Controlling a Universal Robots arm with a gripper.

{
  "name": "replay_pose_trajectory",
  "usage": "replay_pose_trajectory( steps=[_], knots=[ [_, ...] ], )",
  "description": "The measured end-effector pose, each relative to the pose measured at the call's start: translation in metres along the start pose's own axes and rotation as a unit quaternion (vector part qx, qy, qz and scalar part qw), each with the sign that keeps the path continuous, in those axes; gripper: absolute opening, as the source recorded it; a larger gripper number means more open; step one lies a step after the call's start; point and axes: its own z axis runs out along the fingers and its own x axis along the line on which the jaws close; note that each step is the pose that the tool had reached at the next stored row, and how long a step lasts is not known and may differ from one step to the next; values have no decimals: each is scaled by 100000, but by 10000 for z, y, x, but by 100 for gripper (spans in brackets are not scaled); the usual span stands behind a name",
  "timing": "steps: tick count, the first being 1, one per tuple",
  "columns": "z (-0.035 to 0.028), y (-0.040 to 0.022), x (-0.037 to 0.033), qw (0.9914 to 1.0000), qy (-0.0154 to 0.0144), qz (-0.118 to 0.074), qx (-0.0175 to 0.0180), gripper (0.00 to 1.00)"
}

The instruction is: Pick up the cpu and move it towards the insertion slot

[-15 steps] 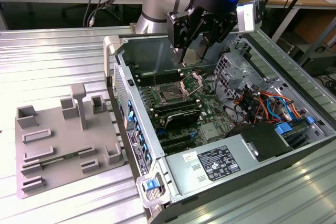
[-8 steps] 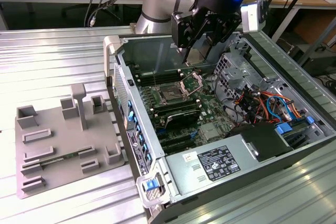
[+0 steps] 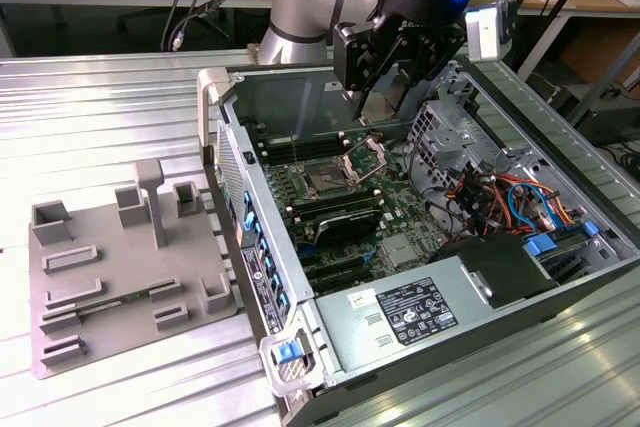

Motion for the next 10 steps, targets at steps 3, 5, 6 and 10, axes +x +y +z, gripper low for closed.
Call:
replay_pose_trajectory(
  steps=[3, 5, 6, 10],
  knots=[
    [0, -2, -33, 100000, 2, 0, 2, 55],
    [0, -3, -50, 100000, 2, 0, 1, 55],
    [0, -4, -63, 100000, 1, 0, 1, 55],
    [0, -6, -97, 100000, 0, 2, 2, 55]
  ],
)
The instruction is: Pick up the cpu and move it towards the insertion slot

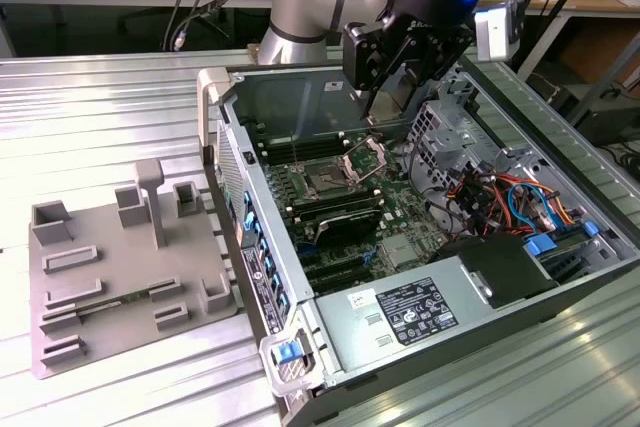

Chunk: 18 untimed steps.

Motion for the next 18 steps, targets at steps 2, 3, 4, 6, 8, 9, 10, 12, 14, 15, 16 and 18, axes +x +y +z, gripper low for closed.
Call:
replay_pose_trajectory(
  steps=[2, 3, 4, 6, 8, 9, 10, 12, 14, 15, 16, 18],
  knots=[
    [0, -1, -22, 100000, 1, 2, 0, 55],
    [0, -2, -38, 100000, 2, -2, -3, 55],
    [0, -3, -54, 100000, 2, 0, -1, 55],
    [0, -5, -78, 100000, 2, -1, -1, 55],
    [0, -7, -104, 100000, 2, -7, -2, 55],
    [0, -7, -117, 100000, 2, -3, -3, 55],
    [-1, -8, -129, 100000, 1, -4, 2, 55],
    [-1, -9, -148, 100000, 3, -1, 0, 55],
    [-1, -10, -163, 100000, 1, 0, 0, 55],
    [-1, -10, -171, 100000, 1, -1, -2, 55],
    [-1, -11, -184, 100000, 2, -2, -2, 55],
    [-1, -12, -197, 100000, 2, 0, 1, 55]
  ],
)
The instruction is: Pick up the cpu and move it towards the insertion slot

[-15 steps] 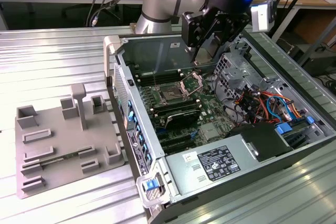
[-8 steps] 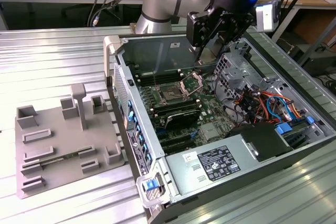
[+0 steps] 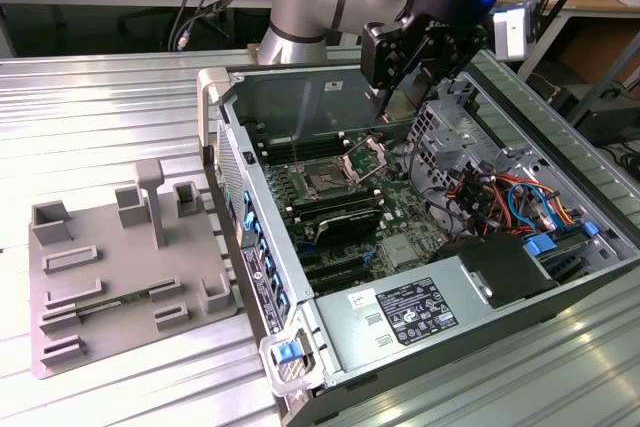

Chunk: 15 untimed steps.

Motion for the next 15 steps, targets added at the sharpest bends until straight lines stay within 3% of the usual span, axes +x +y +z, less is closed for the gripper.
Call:
replay_pose_trajectory(
  steps=[15],
  knots=[
    [0, -9, -140, 100000, 0, -1, -3, 55]
  ],
)
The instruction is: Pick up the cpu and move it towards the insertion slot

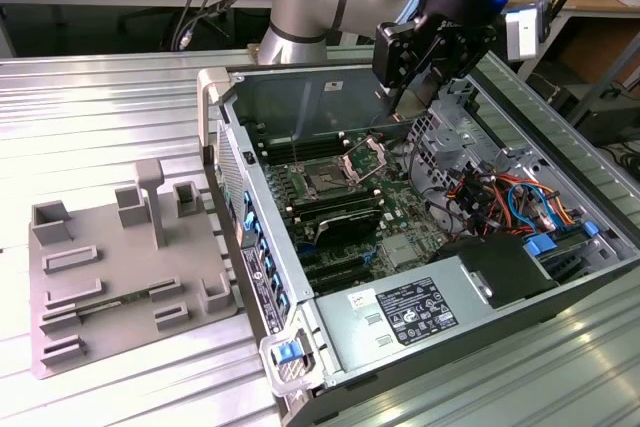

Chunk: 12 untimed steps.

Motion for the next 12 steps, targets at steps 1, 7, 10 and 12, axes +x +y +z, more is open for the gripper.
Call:
replay_pose_trajectory(
  steps=[1, 7, 10, 12],
  knots=[
    [0, -1, -13, 100000, -1, 3, 2, 55],
    [0, -5, -71, 100000, 1, -3, 3, 55],
    [-1, -6, -94, 100000, 1, -4, 4, 55],
    [-1, -7, -107, 100000, -1, 2, 3, 55]
  ],
)
